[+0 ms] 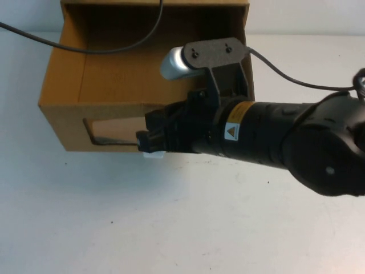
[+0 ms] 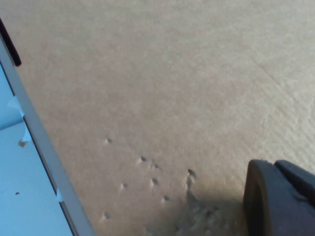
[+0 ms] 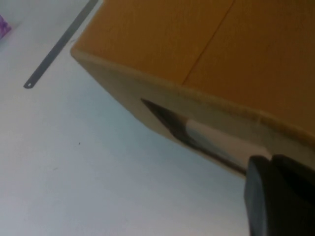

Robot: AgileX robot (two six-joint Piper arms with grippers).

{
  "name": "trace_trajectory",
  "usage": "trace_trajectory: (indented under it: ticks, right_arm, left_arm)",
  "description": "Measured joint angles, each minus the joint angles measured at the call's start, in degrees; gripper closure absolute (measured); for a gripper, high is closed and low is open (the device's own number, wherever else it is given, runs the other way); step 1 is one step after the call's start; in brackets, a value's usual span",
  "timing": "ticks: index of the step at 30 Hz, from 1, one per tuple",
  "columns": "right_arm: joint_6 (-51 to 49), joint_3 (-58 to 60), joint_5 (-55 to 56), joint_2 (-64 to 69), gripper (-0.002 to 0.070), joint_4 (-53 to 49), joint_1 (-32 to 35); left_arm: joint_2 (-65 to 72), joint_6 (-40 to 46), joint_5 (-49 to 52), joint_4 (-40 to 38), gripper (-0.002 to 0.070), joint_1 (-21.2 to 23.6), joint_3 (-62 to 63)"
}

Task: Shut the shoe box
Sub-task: Close the shoe box with your right arm

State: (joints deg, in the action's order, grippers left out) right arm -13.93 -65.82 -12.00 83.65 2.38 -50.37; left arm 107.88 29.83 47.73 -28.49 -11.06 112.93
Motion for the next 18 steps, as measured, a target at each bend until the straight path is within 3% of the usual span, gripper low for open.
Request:
trace_trajectory:
  ticks: [18]
  right_arm:
    - [-0.06,-8.39,3.8,7.11,0.0687,-0.83,6.1]
  left_arm:
    - [0.0,0.0,0.37,0.0,0.068,0.0,0.24]
